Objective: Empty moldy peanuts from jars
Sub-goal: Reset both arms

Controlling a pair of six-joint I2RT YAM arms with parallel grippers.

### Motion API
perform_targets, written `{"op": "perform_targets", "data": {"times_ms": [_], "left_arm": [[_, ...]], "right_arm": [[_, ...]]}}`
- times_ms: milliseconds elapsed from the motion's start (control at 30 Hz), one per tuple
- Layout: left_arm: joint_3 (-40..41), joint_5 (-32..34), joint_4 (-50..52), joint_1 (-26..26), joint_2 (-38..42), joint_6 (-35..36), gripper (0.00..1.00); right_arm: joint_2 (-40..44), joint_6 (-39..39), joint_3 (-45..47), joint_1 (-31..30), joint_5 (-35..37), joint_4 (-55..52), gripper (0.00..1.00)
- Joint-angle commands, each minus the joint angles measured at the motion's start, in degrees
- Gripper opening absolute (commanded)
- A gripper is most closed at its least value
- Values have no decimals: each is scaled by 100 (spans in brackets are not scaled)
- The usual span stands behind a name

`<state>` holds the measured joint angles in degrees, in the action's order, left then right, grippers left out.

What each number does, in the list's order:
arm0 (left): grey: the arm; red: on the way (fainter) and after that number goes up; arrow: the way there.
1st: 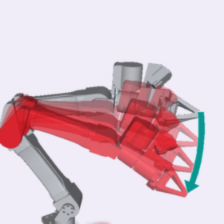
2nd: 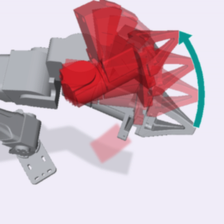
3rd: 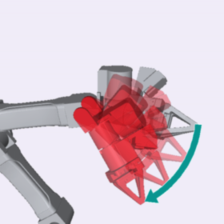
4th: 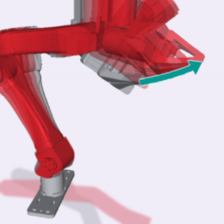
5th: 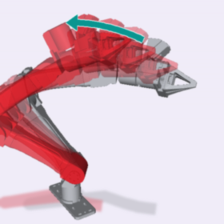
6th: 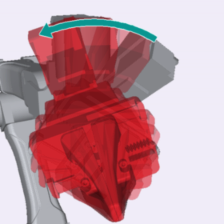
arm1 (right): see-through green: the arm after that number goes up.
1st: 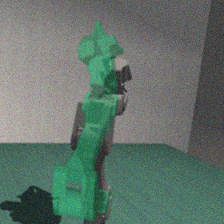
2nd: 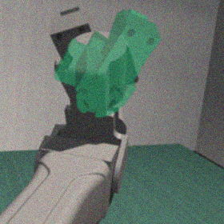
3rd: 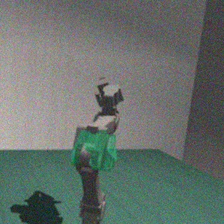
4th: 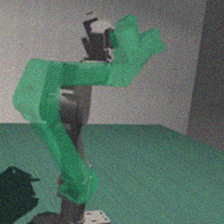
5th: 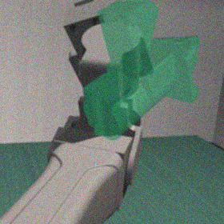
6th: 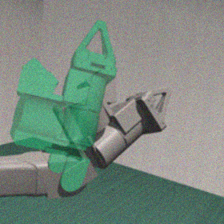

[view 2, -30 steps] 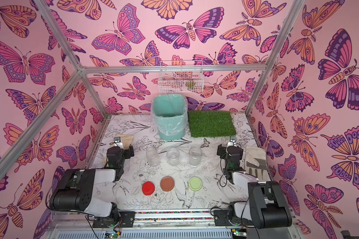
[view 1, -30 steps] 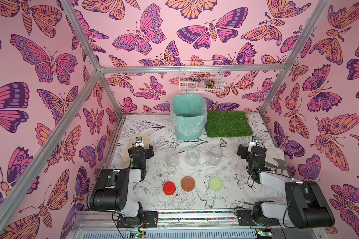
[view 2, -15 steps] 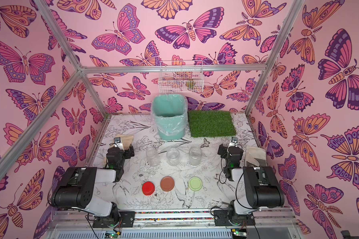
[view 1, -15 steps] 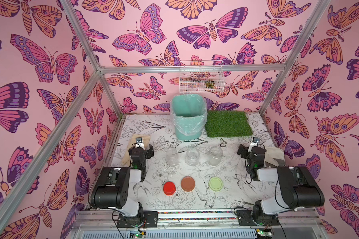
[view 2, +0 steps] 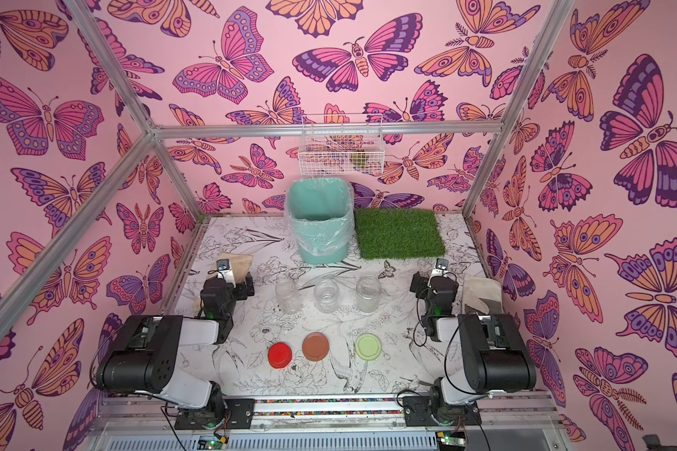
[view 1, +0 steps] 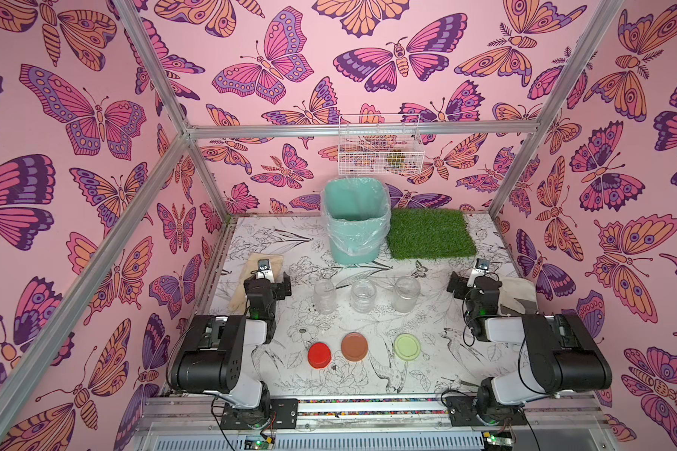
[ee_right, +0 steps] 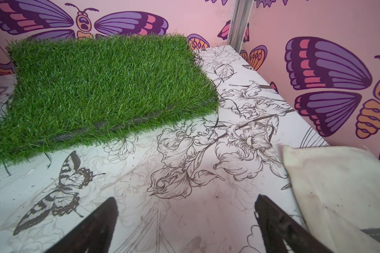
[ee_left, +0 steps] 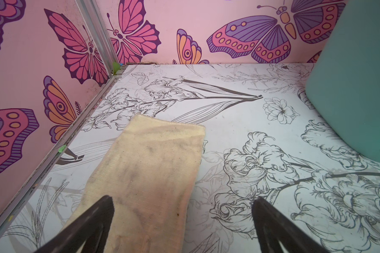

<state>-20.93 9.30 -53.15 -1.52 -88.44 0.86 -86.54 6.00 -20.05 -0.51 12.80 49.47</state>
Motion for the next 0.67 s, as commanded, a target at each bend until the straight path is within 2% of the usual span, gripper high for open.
{"op": "perform_targets", "data": {"times_ms": [0, 633], "left_arm": [[80, -86, -142, -6, -43, 53, 100], [36, -165, -52, 2, -53, 63, 100]], "right_arm": [[70, 24, -122, 3, -32, -61, 99], [68, 24, -122, 7, -34, -68, 99]]}}
